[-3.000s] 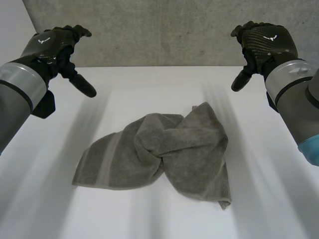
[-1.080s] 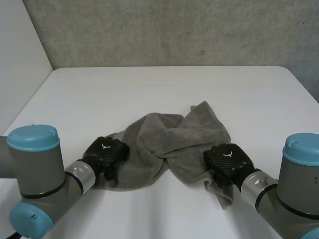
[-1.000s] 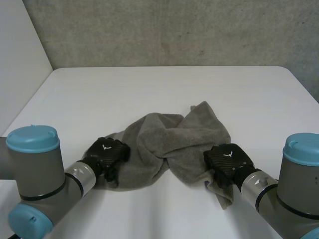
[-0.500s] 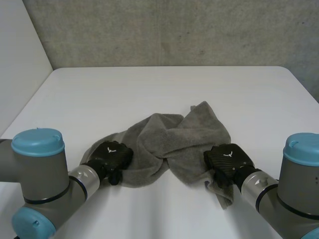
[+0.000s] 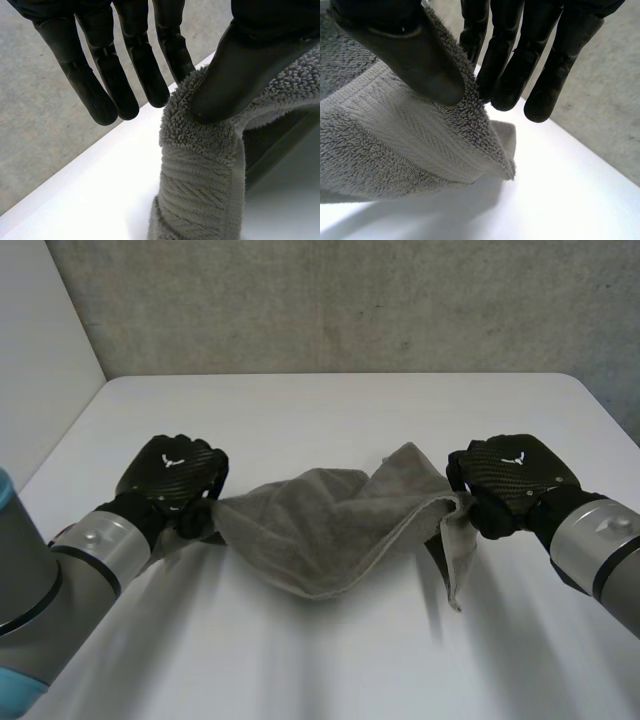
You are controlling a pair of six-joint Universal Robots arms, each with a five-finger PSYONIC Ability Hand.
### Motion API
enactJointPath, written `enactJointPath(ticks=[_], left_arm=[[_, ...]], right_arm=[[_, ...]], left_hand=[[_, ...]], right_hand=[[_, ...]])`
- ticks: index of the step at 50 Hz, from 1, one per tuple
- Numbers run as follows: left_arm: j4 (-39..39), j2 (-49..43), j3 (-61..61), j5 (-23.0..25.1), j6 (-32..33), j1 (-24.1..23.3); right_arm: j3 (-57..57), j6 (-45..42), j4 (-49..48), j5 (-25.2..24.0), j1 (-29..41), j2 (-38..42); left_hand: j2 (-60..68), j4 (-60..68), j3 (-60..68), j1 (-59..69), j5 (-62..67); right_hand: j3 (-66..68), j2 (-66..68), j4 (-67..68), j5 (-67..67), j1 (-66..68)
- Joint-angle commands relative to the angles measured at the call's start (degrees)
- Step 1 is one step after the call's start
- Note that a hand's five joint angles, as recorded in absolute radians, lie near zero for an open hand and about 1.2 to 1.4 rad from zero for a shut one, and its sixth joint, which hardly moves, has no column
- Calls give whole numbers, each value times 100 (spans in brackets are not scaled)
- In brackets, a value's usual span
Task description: Fold the towel.
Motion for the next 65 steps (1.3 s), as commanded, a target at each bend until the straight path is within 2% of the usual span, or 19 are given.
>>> enactJointPath(ticks=[1,7,10,12,13,15,17,22,23,24,25,26,27,28,31,39,46,59,65], left_arm=[[527,-438,-70,11,-15,104],[1082,-1782,649,-69,38,-63],[1091,-2049,871,-77,29,-63],[1082,-2390,1334,-226,21,-72],[1082,-2392,1336,-227,21,-72],[1065,-2514,1652,-515,-6,-72],[1073,-2523,1722,-639,-23,-63],[1056,-2480,1706,-780,-32,-63],[1047,-2445,1627,-763,-32,-63],[1047,-2444,1626,-763,-32,-63],[1038,-2392,1505,-763,-6,-46],[1038,-2392,1503,-763,-6,-45],[1030,-2287,1329,-754,38,-37],[1021,-2173,1110,-745,56,-19],[1021,-1918,706,-728,47,33],[995,-1373,-147,-667,47,376],[1021,-1346,-500,-499,56,359],[1214,-1873,-140,-552,56,280],[1433,-2031,158,-552,47,271]], right_arm=[[-108,-240,207,-237,-59,343],[-520,-223,-268,-71,29,1512],[-618,-196,-339,0,20,1690],[-819,-126,-549,393,29,1952],[-820,-126,-550,395,29,1953],[-899,-4,-891,885,20,2094],[-899,84,-1041,1053,20,2094],[-821,173,-1157,1169,20,2094],[-786,182,-1174,1160,20,2112],[-785,182,-1174,1160,20,2112],[-733,173,-1192,1160,29,2120],[-732,173,-1192,1160,29,2120],[-680,147,-1201,1169,29,2138],[-654,138,-1209,1169,29,2155],[-636,129,-1218,1169,29,2260],[-662,94,-1218,1178,46,2410],[-689,94,-1209,1178,73,2454],[-627,85,-1209,1178,73,2463],[-592,94,-1201,1160,64,2411]], left_hand=[[257,246,128,365,212],[257,246,128,365,212],[257,246,128,365,212],[257,246,128,365,212],[257,246,128,365,212],[257,246,128,365,212],[257,246,128,365,212],[257,246,128,365,212],[-407,-418,-536,-299,-452],[-414,-425,-542,-305,-458],[-2412,-2423,-2541,-2304,-2457],[-2432,-2443,-2561,-2324,-2477],[-4081,-4092,-4210,-3973,-4126],[-5097,-5108,-5225,-4988,-5141],[-5912,-5923,-6041,-5804,-5957],[-6352,-6363,-6480,-6243,-6396],[-6369,-6380,-6497,-6260,-6413],[-6184,-6195,-6312,-6075,-6228],[-5378,-5389,-5507,-5270,-5423]], right_hand=[[157,248,164,134,104],[157,248,164,134,104],[157,248,164,134,104],[174,264,181,151,121],[174,264,181,151,121],[174,264,181,151,121],[174,264,181,151,121],[174,264,181,151,121],[158,248,164,135,104],[157,248,164,134,104],[157,248,164,134,104],[157,248,164,134,104],[157,248,164,134,104],[157,248,164,134,104],[157,248,164,134,104],[157,248,164,134,104],[157,248,164,134,104],[141,231,147,118,87],[141,231,147,118,87]])
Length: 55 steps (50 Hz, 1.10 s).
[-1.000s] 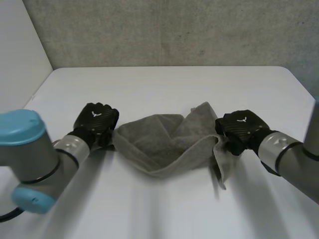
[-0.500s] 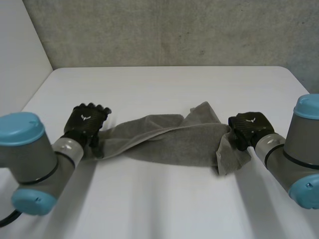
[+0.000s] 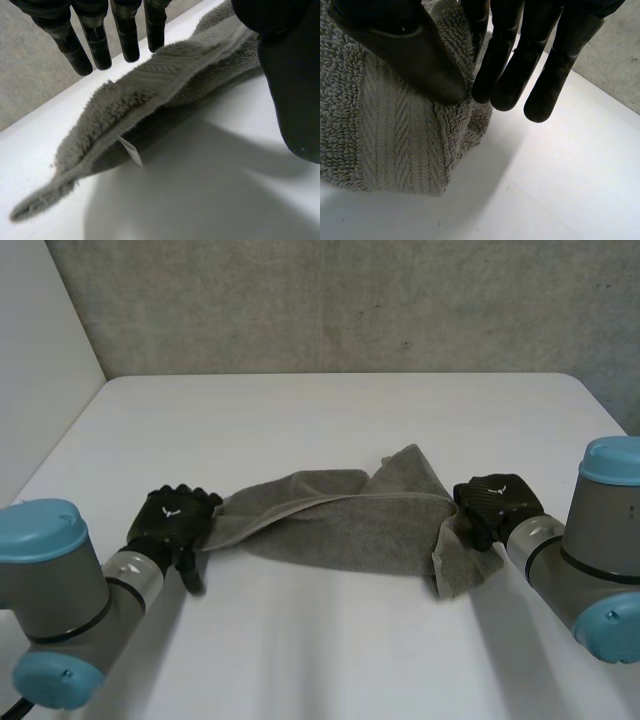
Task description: Fold the towel.
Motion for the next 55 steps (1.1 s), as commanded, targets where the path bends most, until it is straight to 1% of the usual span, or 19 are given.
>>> enactJointPath(ticks=[1,5,6,7,8,9,13,18,24,27,35,40,41,43,44,46,52,54,55], left_arm=[[290,-261,404,-5,-1,-7],[387,-472,606,-5,-1,-15],[396,-559,720,21,-9,-24],[396,-560,721,21,-9,-24],[387,-604,834,21,-27,-24],[379,-622,922,12,-44,-33],[300,-490,1063,3,-89,-24],[-103,404,1037,152,-80,37],[-386,723,1125,714,-89,99],[-351,617,1160,777,-89,81],[-342,-604,2435,654,-27,-7],[16,-693,4310,233,-263,-164],[18,-692,4315,232,-264,-165],[639,-535,5181,40,-588,-305],[642,-534,5186,39,-590,-305],[1150,-254,5789,-154,-957,-288],[1389,-86,5977,-172,-1240,-314],[1276,-51,5601,-172,-1249,-314],[1275,-51,5599,-172,-1249,-314]], right_arm=[[51,17,20,-35,-10,-76],[69,26,73,-35,-36,-146],[69,26,82,-18,-45,-225],[69,26,82,-18,-45,-226],[69,9,116,-26,-62,-313],[60,-26,195,-26,-63,-418],[-46,-211,565,-88,-71,-691],[-536,-1009,1853,-789,-124,-1297],[-1239,-1800,3085,-1098,-379,-1193],[-1399,-1881,3070,-1107,-379,-1017],[-2296,-1987,1585,-1099,-282,-208],[-2962,-1864,-1159,-845,-19,-181],[-2963,-1863,-1166,-844,-19,-182],[-2973,-1802,-2767,-712,34,-487],[-2972,-1802,-2775,-712,34,-489],[-2902,-1461,-4043,-747,148,-1023],[-2946,-642,-4102,-1169,96,-1271],[-2902,-178,-3525,-1859,87,-1228],[-2902,-176,-3522,-1863,87,-1228]], left_hand=[[912,921,958,907,985],[2277,2286,2324,2272,2350],[4126,4135,4172,4121,4199],[4144,4153,4191,4139,4217],[5993,6002,6040,5988,6066],[6242,6252,6289,6237,6315],[6245,6254,6292,6240,6318],[6245,6254,6292,6240,6318],[6245,6254,6292,6240,6318],[6245,6254,6292,6240,6318],[6245,6254,6292,6240,6318],[6245,6254,6292,6240,6318],[6245,6254,6292,6240,6318],[6245,6254,6292,6240,6318],[6245,6254,6292,6240,6318],[6245,6254,6292,6240,6318],[6245,6254,6292,6240,6318],[6245,6254,6292,6240,6318],[6245,6254,6292,6240,6318]], right_hand=[[141,203,147,118,87],[157,220,164,135,103],[157,220,164,135,103],[157,220,164,135,103],[174,236,181,151,120],[208,270,214,185,154],[242,304,248,219,188],[326,388,332,303,272],[326,388,332,303,272],[326,388,332,303,272],[847,909,854,824,793],[892,954,898,869,838],[892,954,898,869,838],[892,954,898,869,838],[892,954,898,869,838],[892,954,898,869,838],[892,954,898,869,838],[892,954,898,869,838],[892,954,898,869,838]])
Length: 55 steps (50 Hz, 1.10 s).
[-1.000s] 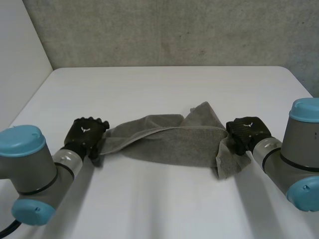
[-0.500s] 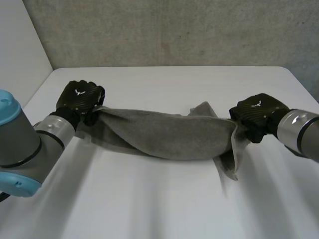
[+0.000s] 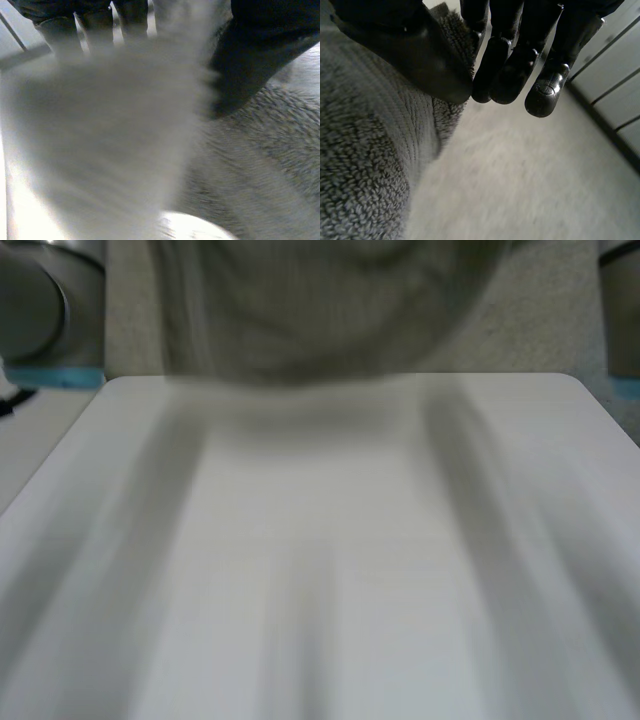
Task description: Fold the towel.
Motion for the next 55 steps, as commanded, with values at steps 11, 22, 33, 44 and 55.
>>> enactJointPath(ticks=[11,22,33,44,55], left_arm=[[331,812,-3753,612,-138,362],[885,900,-6047,1157,143,758],[832,952,-6548,1245,293,934],[823,1084,-6460,1210,231,916],[805,1313,-6512,1192,214,854]], right_arm=[[221,514,3268,-2703,-435,638],[1029,-1639,4736,-2861,-725,1701],[1363,-2949,5773,-2773,-875,1991],[1363,-2476,5782,-2335,-840,1623],[1950,-534,5782,-1384,-840,991]], left_hand=[[250,221,99,257,163],[250,221,99,257,163],[250,221,99,257,163],[250,221,99,257,163],[250,221,99,257,163]], right_hand=[[336,405,334,305,440],[336,405,334,305,440],[336,405,334,305,440],[-3917,-3848,-3920,-3948,-3814],[-5795,-5726,-5798,-5826,-5692]])
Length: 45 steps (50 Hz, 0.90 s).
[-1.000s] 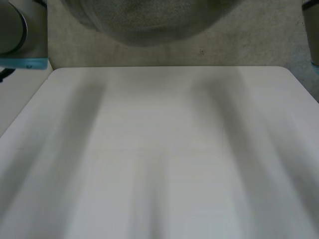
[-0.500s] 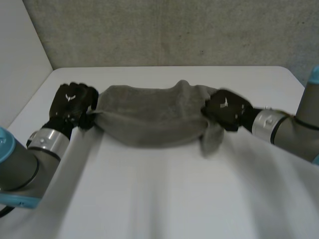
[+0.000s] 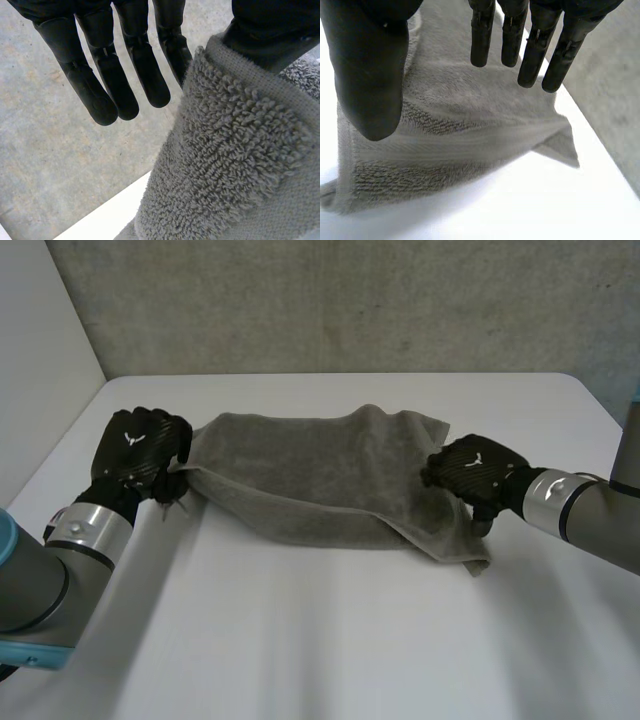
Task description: Fold the towel.
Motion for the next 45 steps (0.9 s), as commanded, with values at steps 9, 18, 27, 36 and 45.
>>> enactJointPath(ticks=[9,18,27,36,45], left_arm=[[-44,99,19,-12,-11,2],[-247,231,107,-12,-327,-24],[-273,424,89,-12,-538,-16],[-273,539,115,-38,-520,55],[-273,530,98,-38,-529,81]], right_arm=[[2032,2699,-881,729,160,-1651],[2665,4053,-1857,1317,529,-1545],[2183,4308,-2357,2010,1108,-493],[1506,4202,-2463,2872,1259,309],[1514,3903,-2586,3084,1188,204]], left_hand=[[229,221,80,226,134],[229,221,80,226,134],[229,221,80,226,134],[229,221,80,226,134],[229,221,80,226,134]], right_hand=[[-633,-644,-568,-418,-656],[-549,-559,-483,-334,-572],[-532,-543,-467,-318,-556],[341,330,406,555,317],[662,652,728,877,639]])
